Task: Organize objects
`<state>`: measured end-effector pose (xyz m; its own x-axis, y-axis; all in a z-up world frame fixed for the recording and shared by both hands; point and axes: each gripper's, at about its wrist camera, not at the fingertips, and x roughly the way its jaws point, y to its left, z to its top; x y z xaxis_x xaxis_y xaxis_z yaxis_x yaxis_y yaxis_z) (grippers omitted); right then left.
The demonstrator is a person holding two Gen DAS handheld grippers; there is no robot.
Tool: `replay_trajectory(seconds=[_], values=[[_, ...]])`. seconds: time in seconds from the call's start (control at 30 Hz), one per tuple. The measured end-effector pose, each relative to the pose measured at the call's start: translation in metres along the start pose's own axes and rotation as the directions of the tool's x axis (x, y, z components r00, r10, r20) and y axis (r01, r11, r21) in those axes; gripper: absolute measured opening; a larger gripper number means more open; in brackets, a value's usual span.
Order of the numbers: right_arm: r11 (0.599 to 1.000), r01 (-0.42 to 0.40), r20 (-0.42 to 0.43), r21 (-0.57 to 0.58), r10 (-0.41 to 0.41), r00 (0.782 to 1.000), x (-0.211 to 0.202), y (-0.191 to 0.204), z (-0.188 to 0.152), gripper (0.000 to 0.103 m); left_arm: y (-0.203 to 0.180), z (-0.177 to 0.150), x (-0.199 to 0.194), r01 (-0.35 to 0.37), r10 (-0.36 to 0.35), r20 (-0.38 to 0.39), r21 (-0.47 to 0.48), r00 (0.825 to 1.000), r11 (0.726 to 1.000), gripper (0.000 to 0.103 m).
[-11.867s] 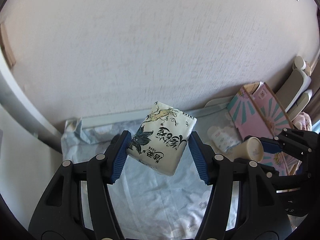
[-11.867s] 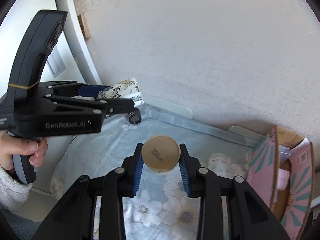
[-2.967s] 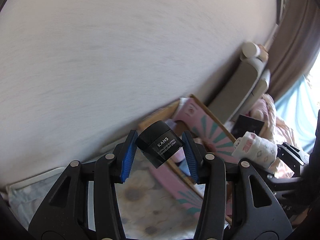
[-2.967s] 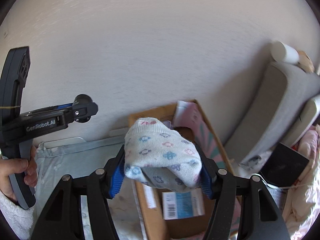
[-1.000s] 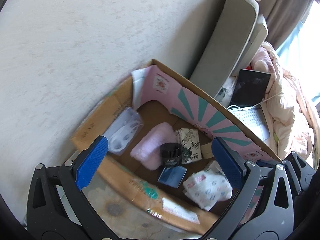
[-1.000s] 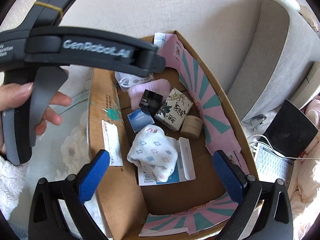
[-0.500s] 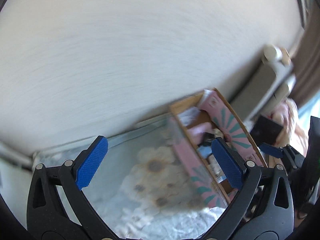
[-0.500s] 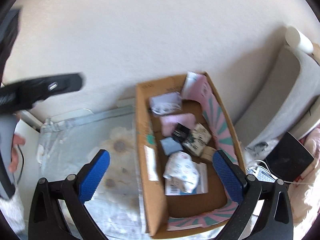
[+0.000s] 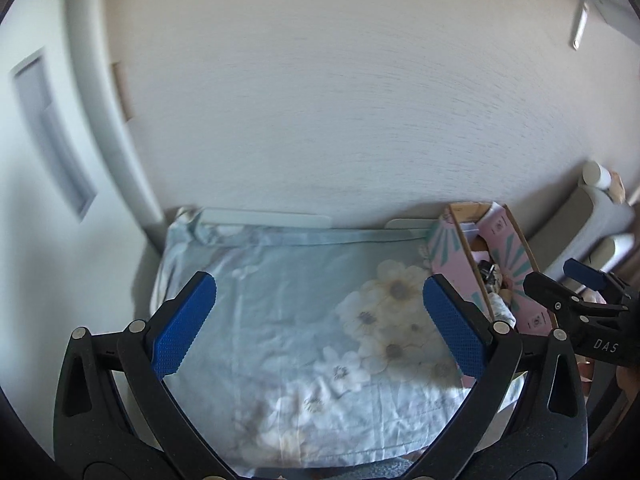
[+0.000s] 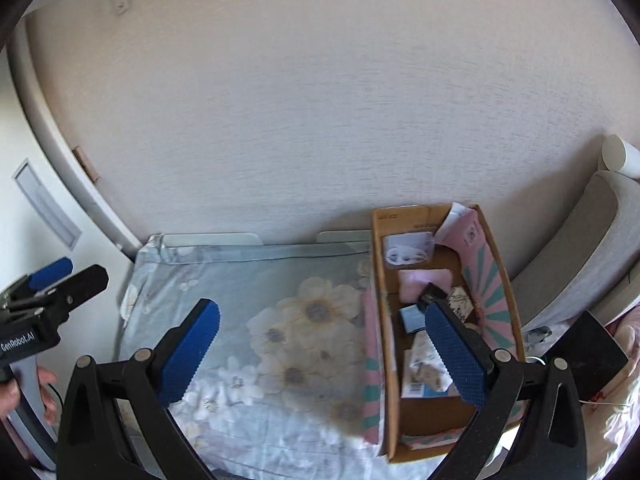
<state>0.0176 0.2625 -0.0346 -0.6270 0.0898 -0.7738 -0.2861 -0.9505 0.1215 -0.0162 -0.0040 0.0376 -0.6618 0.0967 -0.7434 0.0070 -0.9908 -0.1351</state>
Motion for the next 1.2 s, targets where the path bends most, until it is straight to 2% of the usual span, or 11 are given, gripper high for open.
replay_trajectory(seconds=[0.17, 0.3, 1.2], values=[[0.999, 0.032, 0.0, -0.043, -0.032, 0.999, 0.003, 0.015, -0.016, 0.102, 0.005, -0.025, -0.004, -0.022, 0.022, 0.014, -0.006, 1.0, 1.0, 0.103], [0.999, 0.035, -0.005, -0.034, -0.035, 0.999, 0.007, 0.018, -0.027, 0.102, 0.008, -0.036, 0.001, -0.028, 0.028, 0.008, -0.015, 1.0, 1.0, 0.103], [0.995, 0.097, 0.011, 0.0, -0.097, 0.995, 0.007, 0.019, -0.019, 0.102, 0.004, -0.026, 0.014, 0.01, -0.01, 0.01, -0.005, 1.0, 1.0, 0.103]])
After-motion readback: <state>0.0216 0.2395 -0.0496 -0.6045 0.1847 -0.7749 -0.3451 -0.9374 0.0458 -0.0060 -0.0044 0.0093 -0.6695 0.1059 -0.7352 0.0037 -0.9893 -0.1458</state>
